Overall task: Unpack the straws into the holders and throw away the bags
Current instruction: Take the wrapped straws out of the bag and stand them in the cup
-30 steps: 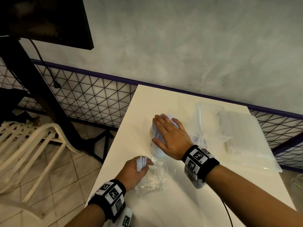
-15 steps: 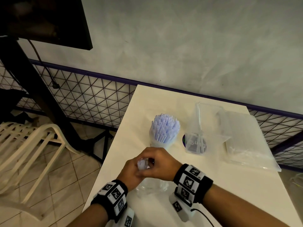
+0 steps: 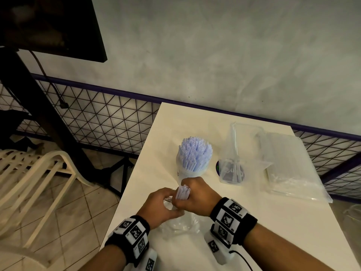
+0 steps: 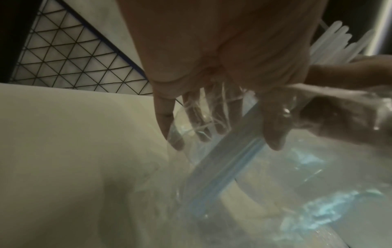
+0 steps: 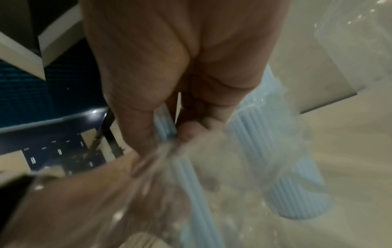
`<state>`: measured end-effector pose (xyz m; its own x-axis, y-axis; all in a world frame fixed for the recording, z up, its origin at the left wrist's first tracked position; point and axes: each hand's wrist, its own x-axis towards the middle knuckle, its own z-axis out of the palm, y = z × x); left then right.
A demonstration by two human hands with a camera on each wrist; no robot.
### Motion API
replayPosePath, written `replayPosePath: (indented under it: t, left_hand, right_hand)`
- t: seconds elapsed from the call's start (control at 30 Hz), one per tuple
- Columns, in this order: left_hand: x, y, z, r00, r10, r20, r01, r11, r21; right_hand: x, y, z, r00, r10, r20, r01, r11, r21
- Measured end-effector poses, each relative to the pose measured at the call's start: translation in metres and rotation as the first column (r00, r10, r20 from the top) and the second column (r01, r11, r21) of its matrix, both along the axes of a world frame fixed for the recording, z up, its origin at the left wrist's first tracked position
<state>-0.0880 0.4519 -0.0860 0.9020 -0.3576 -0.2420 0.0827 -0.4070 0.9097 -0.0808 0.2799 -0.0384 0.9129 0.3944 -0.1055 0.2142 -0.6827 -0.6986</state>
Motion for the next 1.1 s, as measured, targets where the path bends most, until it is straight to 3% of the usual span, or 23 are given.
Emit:
replayPosePath:
  t: [0.33,0.6,0.83,0.97,1.1]
  left_hand:
    - [0.0,0.0,-0.006,0.997,-0.071,-0.006,0.071,0.995,0.075]
    - [0.006,0.007,0.001,0.981,-0.163,-0.109,0.148,0.98,-0.135]
    - [0.027,0.008,0.012,0.999,0.014,0.036,-0.011,0.996,-0.093]
    - [0.041,-0.008,0.017,0.982,0.118,0.15,-0.113,0.993,-0.043]
    - [0.055,-0.021,0.022,0.983,0.117,0.14,-0.115,0.993,-0.021]
  right_hand:
    - [-0.001,-0.001,-0.009,0.991,0.018,-0.133,-0.041,0.984,-0.171]
    - [0.003,-0.012,-0.004,0.99,0.024,-0.139,-0.034,0.997,-0.067]
    - [0.013,-0.031,0.074,1.0,0.02,0.024,-0.021,0.999,0.042]
    - [0.027,-0.044,0.126,0.995,-0.081,0.059,0.073,0.988,0.133]
    - [0.049,-0.054,0.147,0.981,-0.175,0.079,0.167,0.981,0.099]
